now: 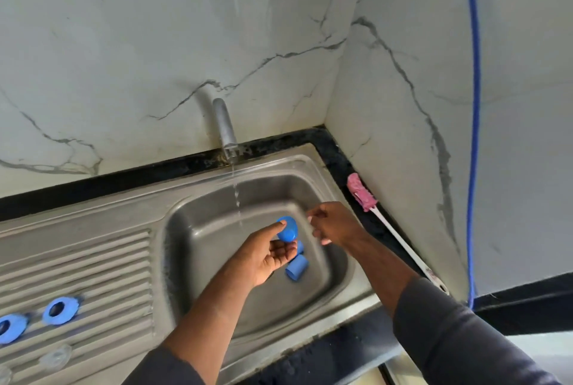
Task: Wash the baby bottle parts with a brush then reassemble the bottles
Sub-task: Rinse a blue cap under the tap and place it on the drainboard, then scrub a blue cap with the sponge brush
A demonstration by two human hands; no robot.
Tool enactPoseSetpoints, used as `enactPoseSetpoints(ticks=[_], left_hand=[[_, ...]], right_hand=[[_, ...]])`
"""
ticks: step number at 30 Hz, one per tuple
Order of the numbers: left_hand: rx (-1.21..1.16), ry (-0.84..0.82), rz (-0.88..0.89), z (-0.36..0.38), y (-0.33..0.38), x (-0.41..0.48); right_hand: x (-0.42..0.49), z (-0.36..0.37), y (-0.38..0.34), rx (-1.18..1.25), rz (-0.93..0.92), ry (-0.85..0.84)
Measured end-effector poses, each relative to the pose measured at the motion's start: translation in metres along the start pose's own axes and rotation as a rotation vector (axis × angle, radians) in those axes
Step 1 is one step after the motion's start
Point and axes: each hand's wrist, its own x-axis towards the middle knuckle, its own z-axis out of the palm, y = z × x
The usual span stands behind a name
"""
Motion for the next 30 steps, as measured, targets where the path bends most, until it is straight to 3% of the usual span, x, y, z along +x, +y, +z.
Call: enactPoseSetpoints(ticks=[7,10,16,24,25,30], left_hand=[[-0.055,0.045,0.025,0.064,-0.031,0.013],[-0.106,0.005,0.048,0.086,-0.036,0.013],[-0.178,-0.096,0.010,0.093,-0.032,0.005],[-0.378,-0.104,0.164,0.036,-0.018,-0.009],[-0.418,-0.094,0.217,0.012,-0.013,-0.021],[-0.439,-0.071,0.291,-0.012,-0.005,-0.039]], right_hand=[[-0.003,-0.074,0.056,-0.330,-0.119,0.397],[-0.006,-0.089,0.066,-0.424,-0.170,0.452],[0.009,-0.099,0.094,-0.659,-0.108,0.404],[0.013,-0.111,0.107,-0.739,-0.127,0.442],[0.012,-0.097,0.092,-0.764,-0.193,0.435],[-0.007,-0.080,0.062,-0.549,-0.267,0.298]])
